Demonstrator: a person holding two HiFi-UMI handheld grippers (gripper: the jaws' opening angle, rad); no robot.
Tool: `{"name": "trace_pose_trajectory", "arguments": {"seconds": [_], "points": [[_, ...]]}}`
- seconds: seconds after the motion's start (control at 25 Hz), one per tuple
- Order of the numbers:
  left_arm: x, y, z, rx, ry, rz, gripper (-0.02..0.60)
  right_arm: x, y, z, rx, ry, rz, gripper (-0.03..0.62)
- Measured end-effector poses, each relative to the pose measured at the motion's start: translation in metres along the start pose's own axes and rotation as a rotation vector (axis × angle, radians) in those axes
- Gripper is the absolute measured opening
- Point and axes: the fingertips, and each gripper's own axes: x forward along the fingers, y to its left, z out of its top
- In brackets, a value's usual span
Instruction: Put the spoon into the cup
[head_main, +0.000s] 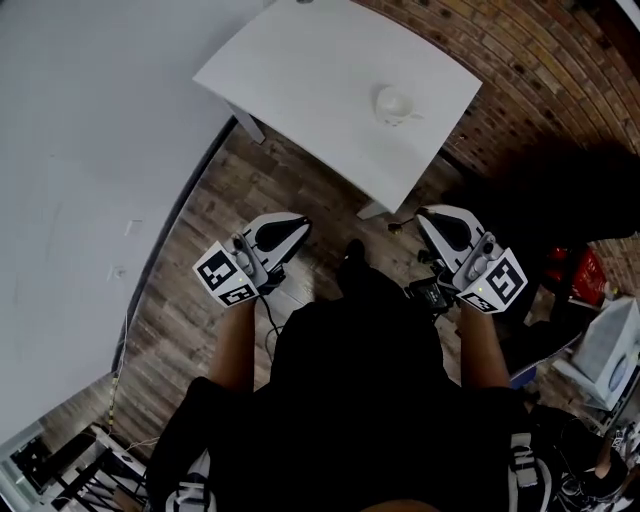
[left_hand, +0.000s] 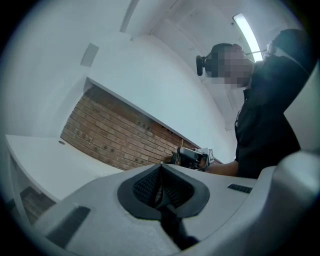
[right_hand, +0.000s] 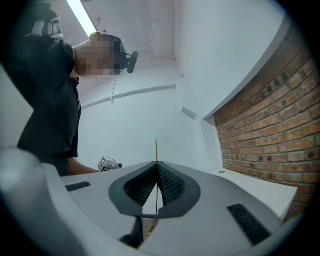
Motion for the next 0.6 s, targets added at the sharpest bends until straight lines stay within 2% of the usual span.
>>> {"name": "trace_pose_trajectory", "arguments": {"seconds": [0.28,0.36,0.6], "points": [[0.061,0.069,0.03,-0.016,-0.031,-0.016,0.018,0.015,-0.075,0.002,0.017,0.003,-0.015,0.006],[0.076,0.079,0.036,-0.015,-0.026,-0.047,0.018,0.02,-0.093,0.002,0.031,-0.013,-0.039,0.006],[0.118,0.118,0.045,-0.012,0.062,-0.173,0.018,0.042,-0.142,-0.005,0.094,-0.029,-0.135,0.006]]}}
